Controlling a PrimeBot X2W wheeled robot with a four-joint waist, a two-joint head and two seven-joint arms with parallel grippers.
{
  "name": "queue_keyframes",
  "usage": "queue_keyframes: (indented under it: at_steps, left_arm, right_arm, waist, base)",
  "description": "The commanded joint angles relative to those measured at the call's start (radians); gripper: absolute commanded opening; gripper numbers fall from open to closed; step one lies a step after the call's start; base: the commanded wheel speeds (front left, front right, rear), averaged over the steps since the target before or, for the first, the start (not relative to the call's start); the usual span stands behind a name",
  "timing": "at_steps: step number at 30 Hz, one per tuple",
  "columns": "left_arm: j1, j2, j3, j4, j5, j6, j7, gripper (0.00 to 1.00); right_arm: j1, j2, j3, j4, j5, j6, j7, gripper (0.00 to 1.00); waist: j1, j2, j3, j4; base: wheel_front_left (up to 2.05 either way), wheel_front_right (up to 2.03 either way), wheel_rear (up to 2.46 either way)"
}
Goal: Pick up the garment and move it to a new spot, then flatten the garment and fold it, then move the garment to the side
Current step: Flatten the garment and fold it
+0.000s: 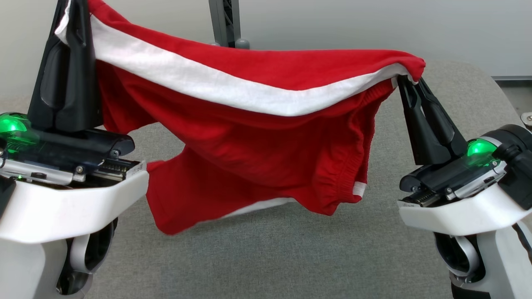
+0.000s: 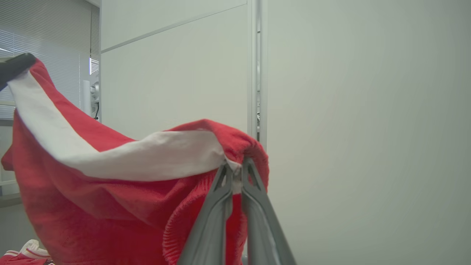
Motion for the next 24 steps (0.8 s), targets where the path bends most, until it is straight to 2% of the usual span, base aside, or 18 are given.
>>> queue_keyframes:
  at_steps: [1, 6, 10, 16, 24]
  left_arm:
    - [-0.016, 0.007, -0.001, -0.005, 0.004, 0.005, 0.007, 0.0]
    - [-0.062, -0.012, -0.016, 0.073, -0.037, -0.027, 0.03, 0.0]
    - [-0.141, -0.03, -0.014, 0.202, -0.09, -0.08, 0.018, 0.0]
    - [-0.357, -0.068, -0.037, 0.48, -0.13, -0.191, 0.0, 0.0]
    - [-0.715, -0.138, -0.058, 0.904, -0.112, -0.301, -0.07, 0.0]
  right_arm:
    - [0.007, -0.003, -0.003, -0.003, 0.006, 0.002, 0.007, 0.0]
    - [-0.063, -0.002, 0.003, 0.048, 0.011, 0.002, 0.006, 0.0]
    - [-0.161, 0.0, 0.018, 0.15, 0.04, 0.002, -0.009, 0.0]
    - [-0.403, -0.003, 0.047, 0.364, 0.079, 0.002, -0.068, 0.0]
    - [-0.787, -0.005, 0.075, 0.723, 0.109, 0.002, -0.134, 0.0]
  waist:
    - [0.0, 0.0, 0.004, -0.001]
    - [0.0, 0.0, 0.044, -0.006]
    - [0.0, 0.0, 0.09, -0.007]
    - [0.0, 0.0, 0.173, 0.001]
    - [0.0, 0.0, 0.259, 0.025]
  base:
    - [0.0, 0.0, 0.0]
    - [0.0, 0.0, 0.0]
    - [0.0, 0.0, 0.0]
    - [0.0, 0.0, 0.0]
    - [0.0, 0.0, 0.0]
